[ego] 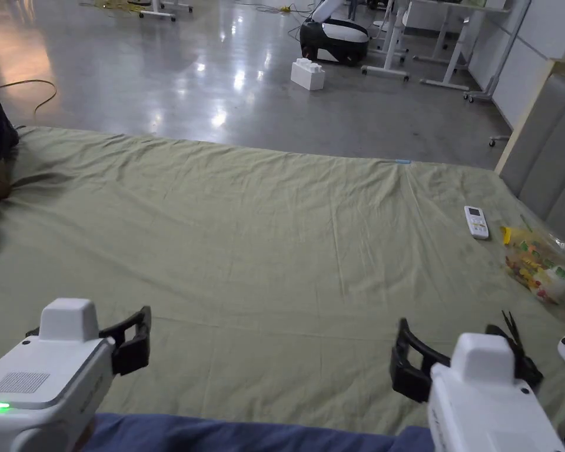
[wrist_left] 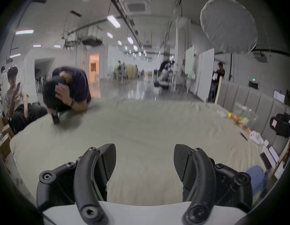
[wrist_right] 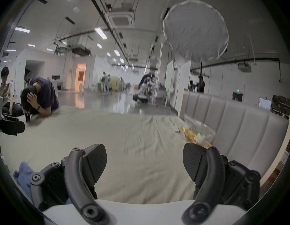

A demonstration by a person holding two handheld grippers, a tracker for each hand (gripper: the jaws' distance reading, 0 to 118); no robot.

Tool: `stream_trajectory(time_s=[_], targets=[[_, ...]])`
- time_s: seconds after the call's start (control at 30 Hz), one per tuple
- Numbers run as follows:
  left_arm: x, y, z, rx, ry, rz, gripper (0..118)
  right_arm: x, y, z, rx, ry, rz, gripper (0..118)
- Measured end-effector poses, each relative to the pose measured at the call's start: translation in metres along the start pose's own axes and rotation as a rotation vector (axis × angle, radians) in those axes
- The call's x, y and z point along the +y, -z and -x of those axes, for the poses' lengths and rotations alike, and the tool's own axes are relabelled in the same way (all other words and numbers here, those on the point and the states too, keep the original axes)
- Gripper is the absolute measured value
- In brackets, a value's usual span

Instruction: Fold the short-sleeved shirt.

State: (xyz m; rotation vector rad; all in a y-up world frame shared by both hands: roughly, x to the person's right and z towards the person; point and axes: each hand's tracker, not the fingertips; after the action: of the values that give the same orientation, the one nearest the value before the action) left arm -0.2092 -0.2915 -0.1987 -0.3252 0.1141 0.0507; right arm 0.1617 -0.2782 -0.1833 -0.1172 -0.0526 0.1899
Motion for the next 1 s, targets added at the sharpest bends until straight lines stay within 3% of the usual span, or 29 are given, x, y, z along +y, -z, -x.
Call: stream_trajectory(time_s=[0.13,0.17,0.27,0.3,0.4,0.5,0.63,0.77,1.0], targets=[[0.018,-0.004,-0.015,0.040,0.066,-0.160,66,0.009,0.016,0.020,0.014,0.045,-0.064,93],[0.021,-0.007,-0.018,0.047,0.090,-0.197,60,0.012,0.018,0.023,0.014,0.061,-0.083,85],[0.026,-0.008,-0.020,0.093,0.142,-0.249,36,0.020,0.024,0.029,0.003,0.075,-0.088,43],[0.028,-0.009,-0.019,0.091,0.131,-0.251,16,0.022,0.025,0.030,0.000,0.081,-0.088,26],[0.031,-0.009,-0.012,0.118,0.098,-0.272,8,0.023,0.029,0.030,0.017,0.104,-0.090,4],[0.032,-0.006,-0.007,0.120,0.086,-0.248,4,0.027,0.030,0.035,0.020,0.077,-0.096,0],[0.029,-0.002,0.000,0.062,0.076,-0.198,3,0.029,0.032,0.036,0.028,0.133,-0.073,0],[0.025,-0.002,0.010,0.014,0.076,-0.119,3,0.031,0.031,0.036,0.037,0.122,-0.080,0],[-0.003,-0.004,0.068,-0.002,0.027,0.134,3,0.024,0.029,0.027,0.070,0.049,-0.059,0]])
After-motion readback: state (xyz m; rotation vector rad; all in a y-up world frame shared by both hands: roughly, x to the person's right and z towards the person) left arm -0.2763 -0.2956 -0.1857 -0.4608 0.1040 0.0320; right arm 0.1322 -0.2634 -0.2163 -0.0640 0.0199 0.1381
